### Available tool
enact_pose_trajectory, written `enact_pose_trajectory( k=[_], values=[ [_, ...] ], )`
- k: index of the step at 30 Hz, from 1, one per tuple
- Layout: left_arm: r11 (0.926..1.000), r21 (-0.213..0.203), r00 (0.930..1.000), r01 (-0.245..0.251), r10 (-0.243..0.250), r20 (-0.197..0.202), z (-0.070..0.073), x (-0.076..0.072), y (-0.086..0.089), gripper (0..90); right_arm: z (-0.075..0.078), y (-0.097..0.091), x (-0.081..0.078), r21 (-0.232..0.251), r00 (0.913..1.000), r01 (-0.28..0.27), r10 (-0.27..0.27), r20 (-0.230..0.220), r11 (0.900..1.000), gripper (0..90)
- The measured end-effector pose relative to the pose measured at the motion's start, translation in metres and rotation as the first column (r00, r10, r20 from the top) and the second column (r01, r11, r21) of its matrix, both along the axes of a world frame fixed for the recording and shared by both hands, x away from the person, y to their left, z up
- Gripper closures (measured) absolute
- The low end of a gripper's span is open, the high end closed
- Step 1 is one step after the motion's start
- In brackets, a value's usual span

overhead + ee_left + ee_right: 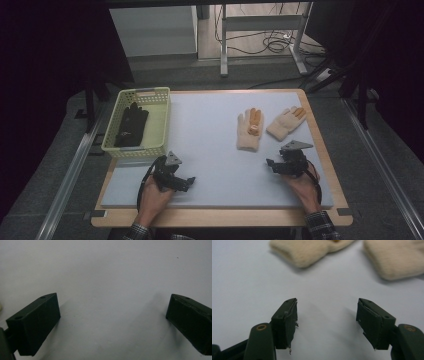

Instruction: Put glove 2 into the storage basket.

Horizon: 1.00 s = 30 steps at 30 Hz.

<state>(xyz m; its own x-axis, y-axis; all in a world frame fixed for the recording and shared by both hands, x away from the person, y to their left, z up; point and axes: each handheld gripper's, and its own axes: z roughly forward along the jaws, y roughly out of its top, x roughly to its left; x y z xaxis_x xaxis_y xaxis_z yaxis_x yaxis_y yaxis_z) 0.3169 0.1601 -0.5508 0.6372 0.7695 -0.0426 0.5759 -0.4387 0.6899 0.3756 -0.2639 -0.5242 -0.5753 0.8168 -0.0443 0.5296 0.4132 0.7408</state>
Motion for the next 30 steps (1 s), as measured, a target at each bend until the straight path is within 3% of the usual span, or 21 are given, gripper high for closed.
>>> enact_pose_trajectory(
  k=[2, 4, 6, 8, 10, 11, 14, 16, 18, 24, 30],
  values=[
    [1.0000, 0.000, 1.0000, 0.000, 0.000, 0.000, 0.000, 0.000, 0.000, 0.0, 0.002, -0.003, 0.002, 0.010, 0.9999, 0.014, -0.014, -0.001, 0.9999, 33.4],
    [1.0000, 0.000, 1.0000, 0.000, 0.000, 0.000, 0.000, 0.000, 0.000, 0.0, 0.011, -0.012, 0.015, 0.049, 0.9990, 0.041, -0.040, -0.021, 0.9979, 33.3],
    [1.0000, 0.000, 1.0000, 0.000, 0.000, 0.000, 0.000, 0.000, 0.000, 0.0, 0.013, -0.013, 0.018, 0.048, 0.9989, 0.044, -0.043, -0.017, 0.9979, 33.3],
    [1.0000, -0.001, 1.0000, 0.000, 0.000, 0.000, 0.000, 0.000, 0.000, 0.0, 0.023, -0.017, 0.030, 0.015, 0.9971, 0.067, -0.068, 0.035, 0.9976, 33.3],
    [1.0000, -0.001, 1.0000, -0.001, 0.001, 0.001, 0.000, 0.000, 0.000, 0.0, 0.025, -0.018, 0.033, 0.005, 0.9959, 0.075, -0.075, 0.051, 0.9972, 33.3],
    [1.0000, 0.000, 1.0000, -0.001, 0.001, 0.001, 0.000, 0.000, 0.000, 0.0, 0.029, -0.023, 0.043, -0.019, 0.9921, 0.093, -0.092, 0.086, 0.9954, 33.2],
    [1.0000, 0.000, 1.0000, 0.000, 0.000, 0.001, 0.000, 0.000, 0.000, 0.0, 0.030, -0.026, 0.052, -0.008, 0.9910, 0.104, -0.103, 0.086, 0.9945, 33.2],
    [1.0000, 0.000, 1.0000, 0.000, 0.000, 0.001, 0.000, 0.000, 0.000, 0.0, 0.030, -0.029, 0.067, -0.015, 0.9900, 0.119, -0.118, 0.077, 0.9927, 32.7],
    [1.0000, 0.000, 1.0000, -0.001, 0.001, 0.001, 0.000, 0.000, 0.000, 0.0, 0.030, -0.030, 0.071, -0.013, 0.9896, 0.124, -0.123, 0.074, 0.9921, 32.7],
    [1.0000, 0.001, 1.0000, -0.001, 0.001, 0.002, 0.000, 0.000, 0.000, 0.0, 0.026, -0.037, 0.106, -0.007, 0.9831, 0.174, -0.173, 0.058, 0.9847, 31.9],
    [1.0000, 0.001, 1.0000, -0.001, 0.001, 0.002, 0.000, 0.000, 0.000, 0.0, 0.021, -0.037, 0.126, -0.001, 0.9780, 0.204, -0.203, 0.047, 0.9791, 27.2]
  ],
)
